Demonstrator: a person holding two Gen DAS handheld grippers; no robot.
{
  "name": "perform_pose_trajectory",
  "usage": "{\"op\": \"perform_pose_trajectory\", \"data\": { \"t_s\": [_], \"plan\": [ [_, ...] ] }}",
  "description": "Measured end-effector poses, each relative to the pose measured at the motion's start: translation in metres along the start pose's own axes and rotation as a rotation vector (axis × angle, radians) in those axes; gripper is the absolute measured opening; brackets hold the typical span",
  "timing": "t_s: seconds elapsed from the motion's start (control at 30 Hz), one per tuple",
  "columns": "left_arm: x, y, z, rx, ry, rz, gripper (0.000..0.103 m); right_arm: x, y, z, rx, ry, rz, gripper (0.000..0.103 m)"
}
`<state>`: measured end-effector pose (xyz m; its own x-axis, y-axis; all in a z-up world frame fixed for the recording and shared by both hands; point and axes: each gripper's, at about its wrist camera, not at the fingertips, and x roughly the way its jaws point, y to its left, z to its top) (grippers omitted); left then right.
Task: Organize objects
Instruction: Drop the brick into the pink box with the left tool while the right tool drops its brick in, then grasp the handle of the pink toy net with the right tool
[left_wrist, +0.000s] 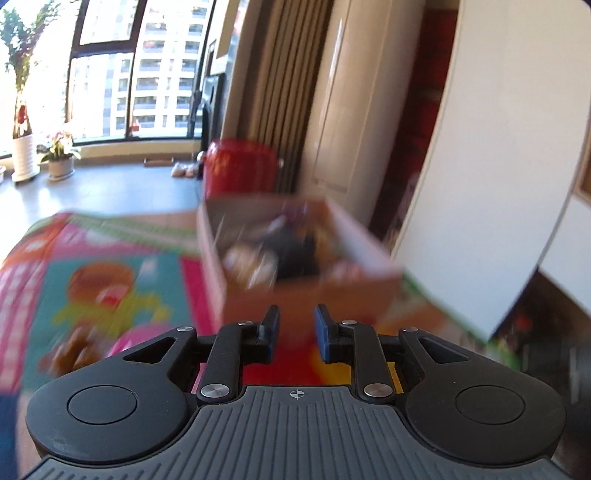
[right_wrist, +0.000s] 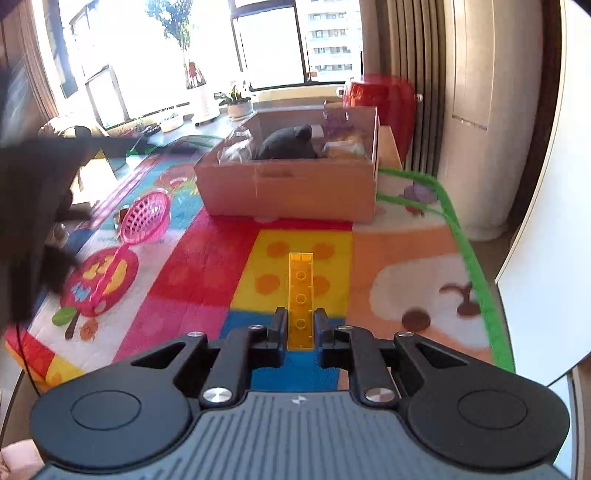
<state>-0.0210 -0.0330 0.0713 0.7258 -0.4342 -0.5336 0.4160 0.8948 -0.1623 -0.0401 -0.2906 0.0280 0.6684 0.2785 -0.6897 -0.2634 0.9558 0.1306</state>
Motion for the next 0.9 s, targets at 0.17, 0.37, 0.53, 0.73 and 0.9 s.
{"op": "perform_pose_trajectory", "data": {
  "t_s": [0.17,0.37,0.53,0.73,0.9],
  "plan": [
    [-0.033,0.025,-0.042,-0.02,0.024,0.049,0.023,-0.006,0.004,0.052,-0.027,-0.098,-0.028,0.014],
    [-0.043,0.052,-0.053,-0.067,0.017,0.077,0.023,0.02,0.013,0.141,-0.1,-0.251,-0.165,0.049],
    [-0.057,0.069,-0.065,-0.064,0.001,0.099,0.023,0.039,-0.008,0.145,0.036,-0.185,-0.103,0.095],
    [-0.055,0.099,-0.07,-0.15,-0.01,0.132,0.023,0.062,0.0,0.071,0.071,-0.057,-0.096,0.103],
    [-0.063,0.12,-0.07,-0.229,-0.033,0.205,0.023,0.08,0.058,0.035,-0.038,0.016,-0.014,0.103]
  ]
}}
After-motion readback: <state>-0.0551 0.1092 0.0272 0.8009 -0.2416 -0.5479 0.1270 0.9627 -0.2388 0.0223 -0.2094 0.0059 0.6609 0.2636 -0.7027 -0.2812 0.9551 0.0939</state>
